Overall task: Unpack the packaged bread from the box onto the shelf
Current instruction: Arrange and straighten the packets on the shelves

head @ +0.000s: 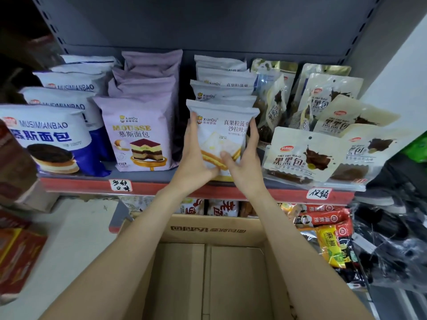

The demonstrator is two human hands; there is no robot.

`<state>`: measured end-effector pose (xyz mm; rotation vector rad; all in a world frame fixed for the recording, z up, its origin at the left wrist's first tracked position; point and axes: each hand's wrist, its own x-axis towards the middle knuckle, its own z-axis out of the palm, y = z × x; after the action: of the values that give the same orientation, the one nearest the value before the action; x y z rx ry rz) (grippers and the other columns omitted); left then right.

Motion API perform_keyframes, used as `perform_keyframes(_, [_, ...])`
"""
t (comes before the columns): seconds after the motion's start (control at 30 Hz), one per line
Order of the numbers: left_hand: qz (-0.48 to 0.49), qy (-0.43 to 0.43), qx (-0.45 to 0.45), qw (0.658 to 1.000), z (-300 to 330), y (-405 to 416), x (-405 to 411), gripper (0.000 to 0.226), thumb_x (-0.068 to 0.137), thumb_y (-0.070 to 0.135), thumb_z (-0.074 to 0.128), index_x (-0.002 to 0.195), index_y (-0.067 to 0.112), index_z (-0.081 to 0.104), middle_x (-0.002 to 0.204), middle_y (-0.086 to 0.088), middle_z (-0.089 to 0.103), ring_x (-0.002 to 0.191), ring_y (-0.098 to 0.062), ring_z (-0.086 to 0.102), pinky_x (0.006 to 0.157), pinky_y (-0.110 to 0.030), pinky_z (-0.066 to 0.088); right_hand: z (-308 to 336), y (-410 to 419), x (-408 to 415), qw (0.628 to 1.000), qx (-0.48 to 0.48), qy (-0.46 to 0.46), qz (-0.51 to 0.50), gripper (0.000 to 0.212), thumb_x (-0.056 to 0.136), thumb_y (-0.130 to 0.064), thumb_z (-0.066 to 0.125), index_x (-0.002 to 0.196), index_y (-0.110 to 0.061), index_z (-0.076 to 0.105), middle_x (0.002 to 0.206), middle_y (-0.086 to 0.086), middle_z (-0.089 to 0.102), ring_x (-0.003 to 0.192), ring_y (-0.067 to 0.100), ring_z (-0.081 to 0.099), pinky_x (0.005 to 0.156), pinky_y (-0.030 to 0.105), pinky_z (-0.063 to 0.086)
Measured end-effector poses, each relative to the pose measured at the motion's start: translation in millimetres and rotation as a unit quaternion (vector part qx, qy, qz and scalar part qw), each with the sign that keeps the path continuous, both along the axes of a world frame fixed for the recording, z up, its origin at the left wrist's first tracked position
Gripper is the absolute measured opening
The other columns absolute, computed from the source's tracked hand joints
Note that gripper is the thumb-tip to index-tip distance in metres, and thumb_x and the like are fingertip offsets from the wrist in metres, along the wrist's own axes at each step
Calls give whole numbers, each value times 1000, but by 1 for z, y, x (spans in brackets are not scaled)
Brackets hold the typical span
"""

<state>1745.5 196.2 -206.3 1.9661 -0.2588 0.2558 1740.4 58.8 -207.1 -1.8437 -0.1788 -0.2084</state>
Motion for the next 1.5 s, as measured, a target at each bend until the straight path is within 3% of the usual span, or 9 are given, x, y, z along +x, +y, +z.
perform_keyframes(0.27, [-7,16,-12,1000,-8,10,24,135,58,11,84,145,41,-15,157,3,5,145,-11,13,115,-47,26,0,6,27,999,49,-1,17,112,70,-17,76,150,-26,-3,155,-1,23,141,9,27,115,38,29])
perform_keyframes(0.43, [28,-33,15,999,-4,12,37,125,65,8,77,148,31,-15,157,2,6,145,-14,14,116,-46,26,1,16,44,999,40,-18,17,124,62,-14,79,149,-30,-7,156,-1,19,142,11,23,116,42,27])
perform_keyframes(0.57, [48,-61,55,995,-10,14,35,117,74,5,73,149,24,-15,159,0,-4,146,-11,4,114,-14,15,-3,18,45,998,51,-31,30,124,60,-17,80,145,-42,-7,151,-10,17,142,11,23,116,45,27])
perform_keyframes(0.63, [47,-60,50,996,-11,15,32,122,71,4,77,148,26,-16,156,8,-6,145,-6,2,114,-16,16,-3,17,44,996,74,-31,41,122,61,-24,82,143,-42,-7,156,-4,16,143,12,23,117,44,26])
perform_keyframes(0.73, [22,-29,37,999,-9,18,29,138,61,13,86,145,32,-22,156,11,-8,144,-5,1,116,-38,22,4,15,50,993,109,-10,43,120,67,-27,81,149,-26,-7,155,1,24,140,9,30,115,36,29])
perform_keyframes(0.83, [18,7,86,996,-6,19,23,140,63,14,87,140,38,-28,155,2,2,141,-7,12,107,-22,22,9,14,61,990,138,17,36,109,74,-21,79,149,-23,0,146,-1,40,130,6,43,109,28,38])
perform_keyframes(0.97, [55,-7,96,994,-4,17,25,137,65,17,86,136,43,-28,155,-9,9,140,-21,22,105,-29,31,12,19,72,986,162,43,19,104,72,-32,79,149,-25,10,137,-4,51,124,7,50,106,29,40])
perform_keyframes(1.17, [66,-25,52,996,-13,19,29,132,66,11,83,145,28,-21,150,10,4,140,-2,10,103,-5,16,14,30,71,988,149,33,21,109,60,-46,80,146,-25,16,138,-1,51,126,10,50,109,41,40])
perform_keyframes(1.5, [83,-1,-58,995,0,12,50,144,49,37,90,149,23,-13,158,2,9,144,-8,15,117,-38,24,31,32,61,991,127,8,-37,90,78,-55,64,149,-29,14,152,-3,32,140,11,30,115,43,28])
